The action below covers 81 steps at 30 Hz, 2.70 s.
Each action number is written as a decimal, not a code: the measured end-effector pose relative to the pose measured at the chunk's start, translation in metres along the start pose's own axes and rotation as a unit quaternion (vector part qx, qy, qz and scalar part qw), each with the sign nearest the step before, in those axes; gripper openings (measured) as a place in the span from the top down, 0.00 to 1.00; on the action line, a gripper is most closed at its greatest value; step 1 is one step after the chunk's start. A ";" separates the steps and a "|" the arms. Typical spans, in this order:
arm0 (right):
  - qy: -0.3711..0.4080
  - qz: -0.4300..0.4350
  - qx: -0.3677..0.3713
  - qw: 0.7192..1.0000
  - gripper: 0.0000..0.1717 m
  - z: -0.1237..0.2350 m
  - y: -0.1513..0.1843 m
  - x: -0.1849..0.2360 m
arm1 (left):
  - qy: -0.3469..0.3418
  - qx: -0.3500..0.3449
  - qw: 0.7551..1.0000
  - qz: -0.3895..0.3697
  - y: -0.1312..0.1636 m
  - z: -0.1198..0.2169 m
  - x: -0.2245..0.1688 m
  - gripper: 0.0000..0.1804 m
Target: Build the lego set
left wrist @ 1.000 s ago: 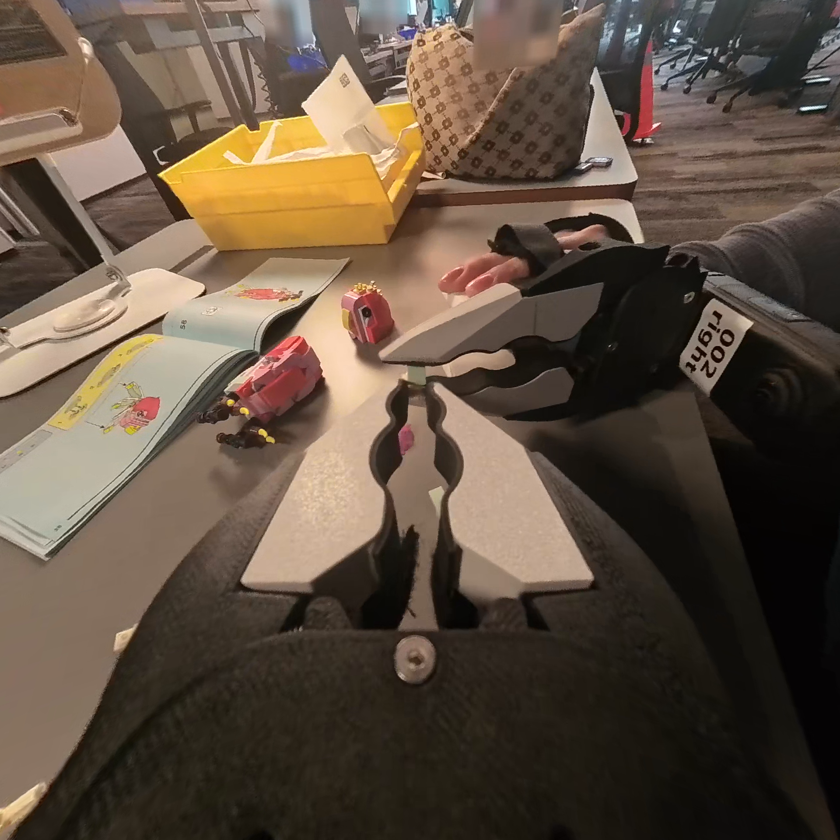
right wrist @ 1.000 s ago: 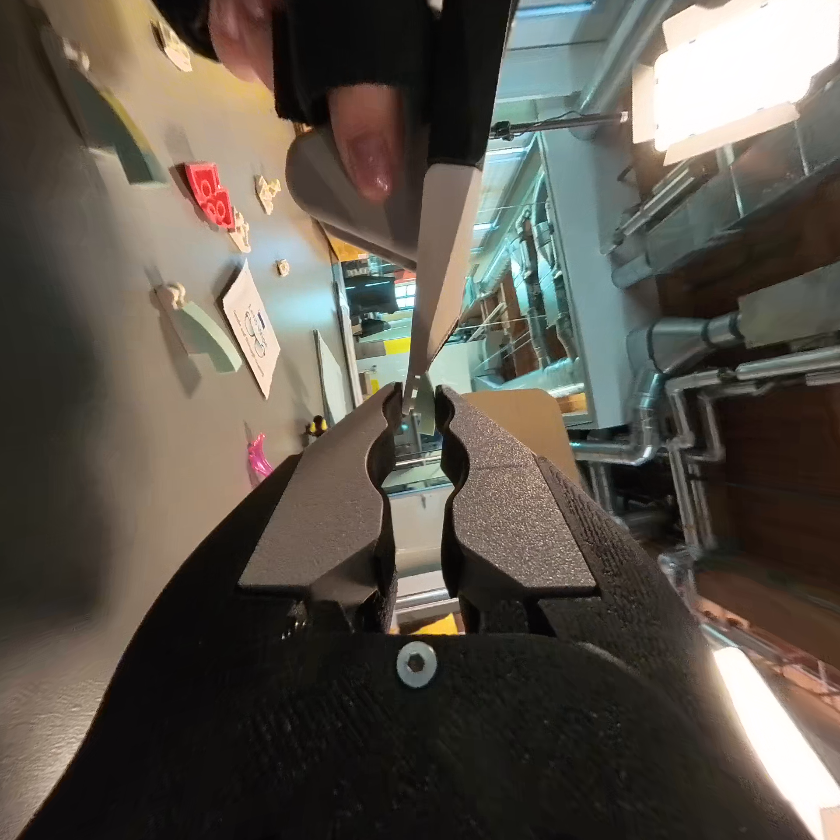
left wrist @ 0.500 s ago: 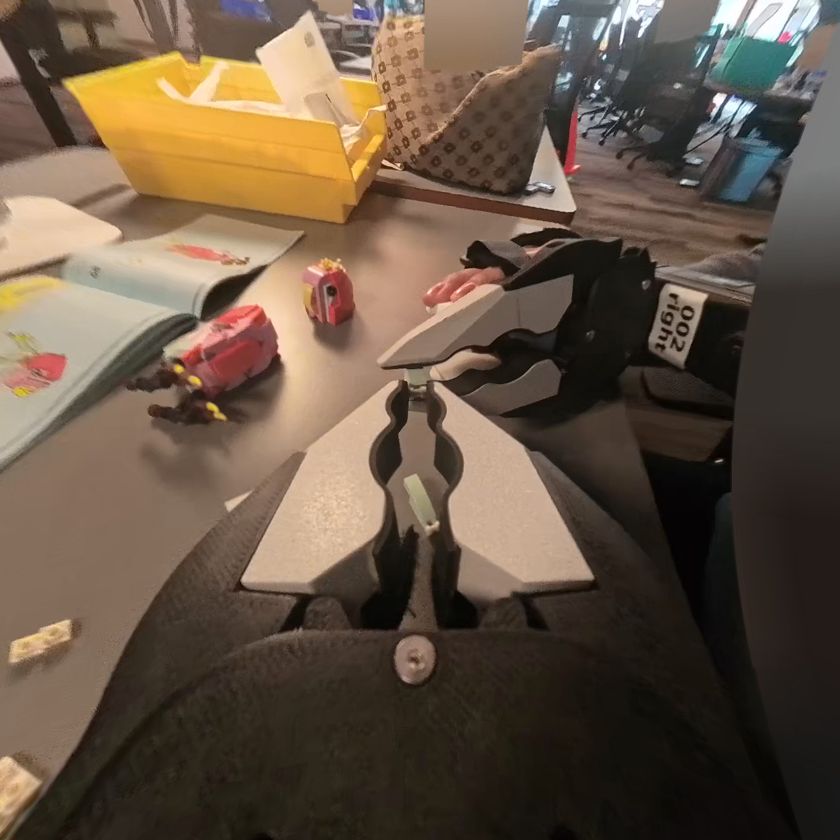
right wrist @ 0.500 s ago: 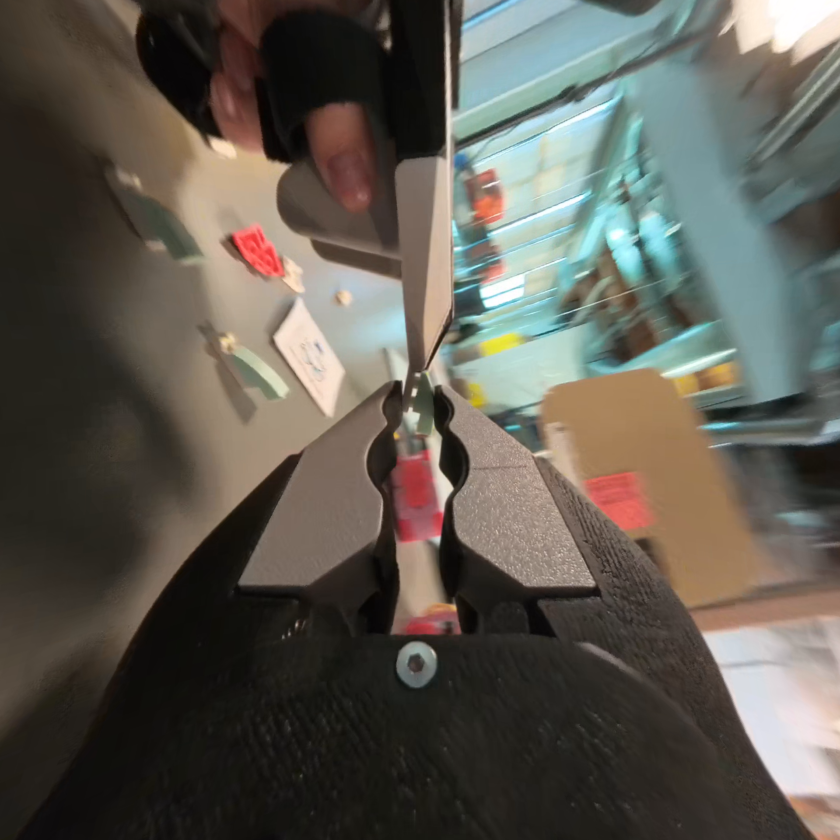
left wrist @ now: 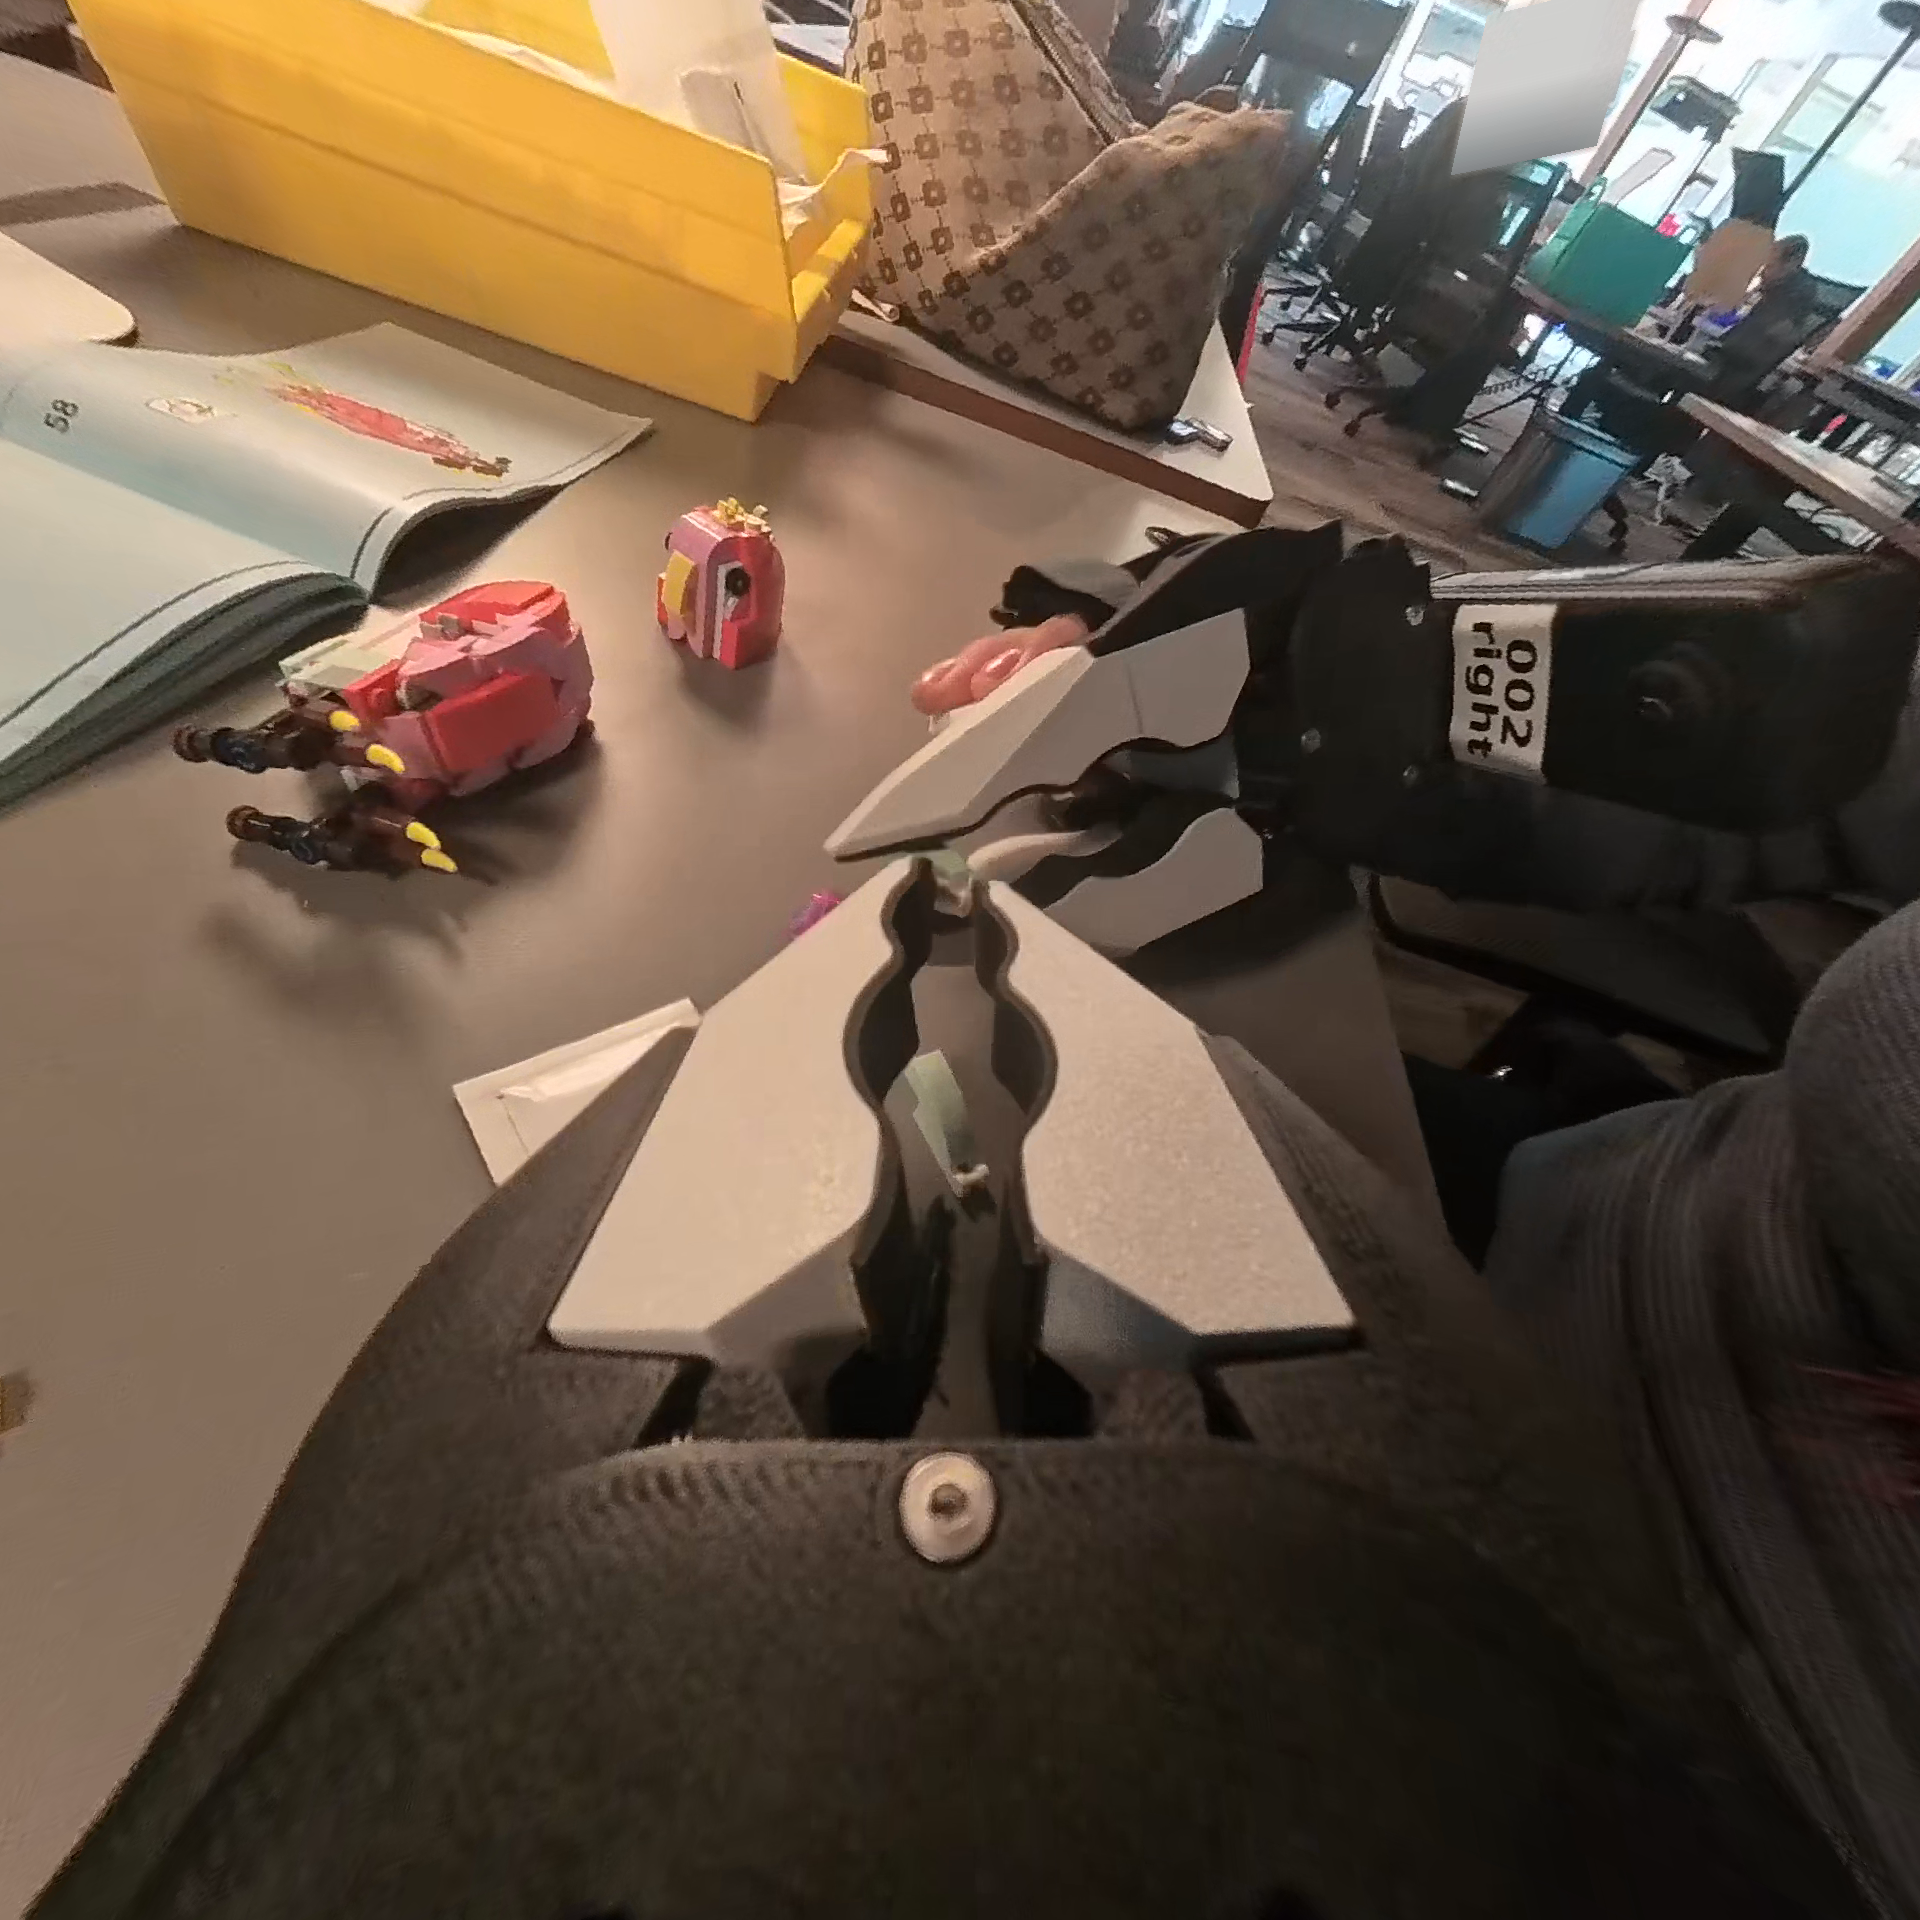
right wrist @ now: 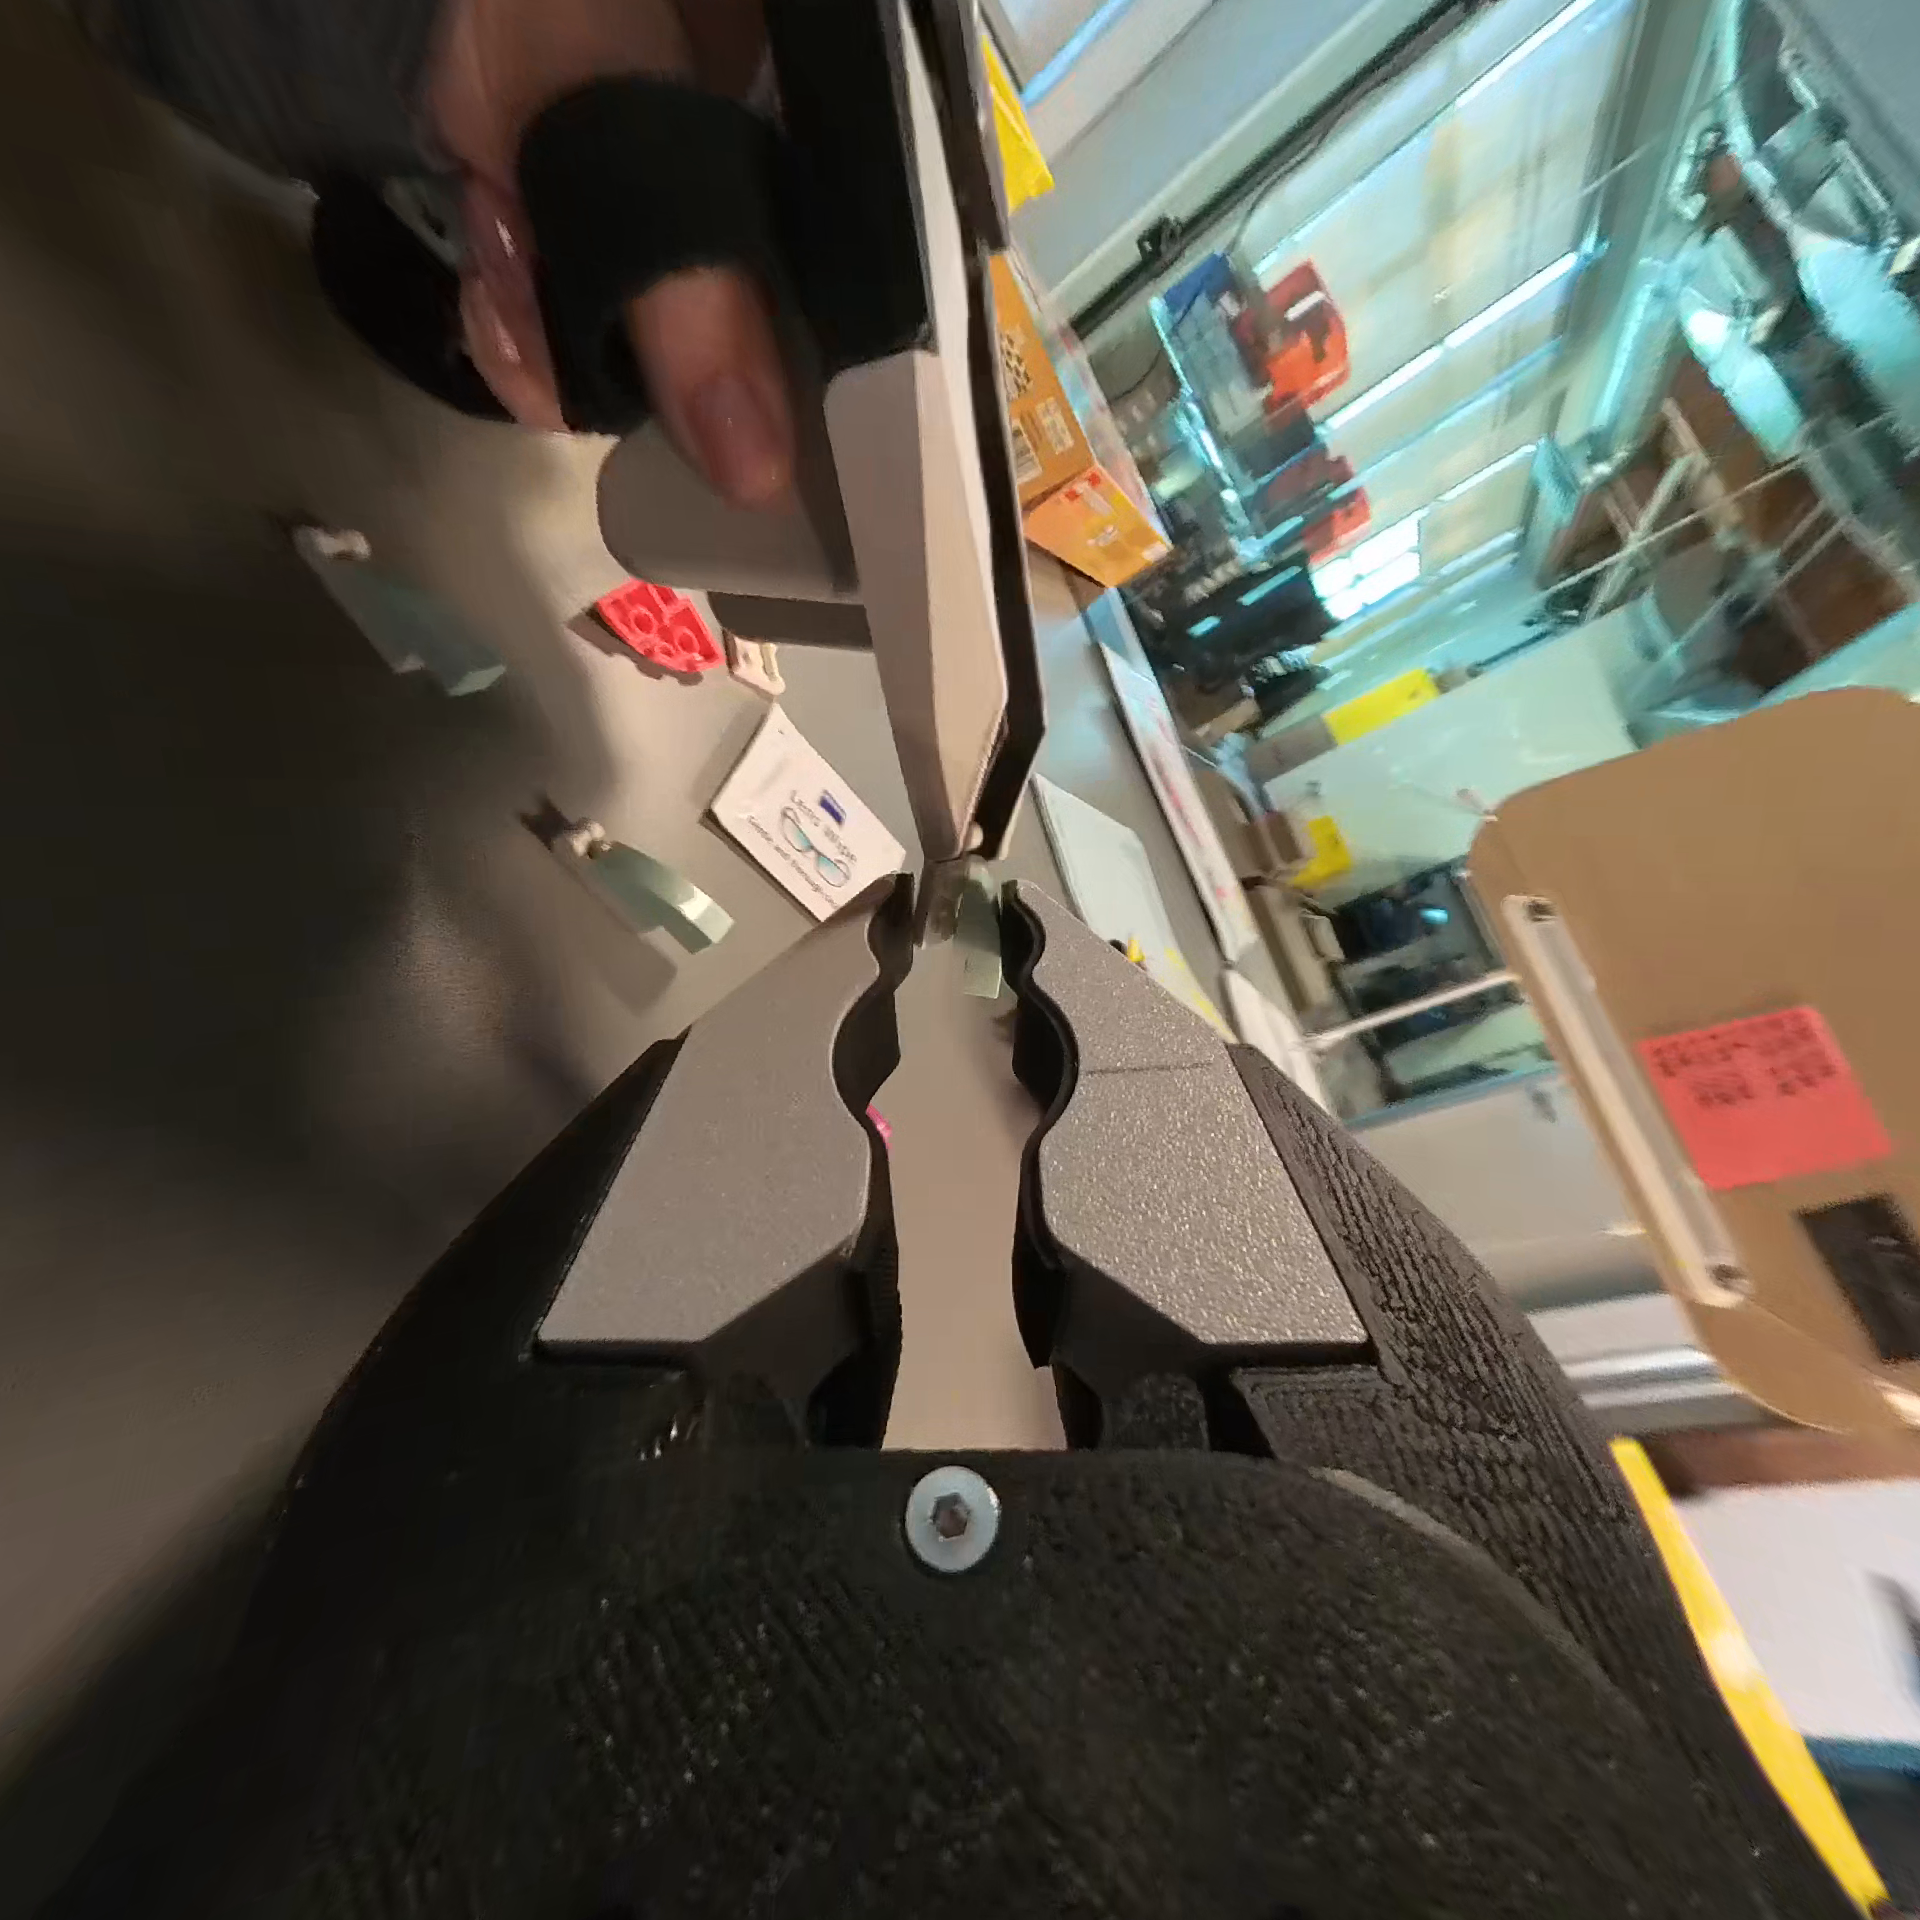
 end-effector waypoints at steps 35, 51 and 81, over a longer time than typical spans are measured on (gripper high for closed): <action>0.048 0.110 0.072 0.990 0.94 -0.002 0.006 -0.001 | -0.052 0.024 0.998 -0.003 0.005 0.000 0.015 0.92; 0.147 0.336 0.126 0.922 0.94 -0.008 0.002 -0.006 | -0.057 -0.007 0.998 0.024 0.000 0.000 0.012 0.97; 0.191 0.180 -0.049 0.964 0.63 0.027 -0.019 -0.031 | 0.074 -0.187 0.965 0.168 -0.040 0.045 0.015 0.97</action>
Point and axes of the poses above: each gripper's, where its closed fingertips meet, z back along the fingers, y out of its underside, x = y × z across the jaws, the point moved 3 cm from there along z, back along the fingers, and after that the axes turned 9 degrees about z, right-handed, at the moved point
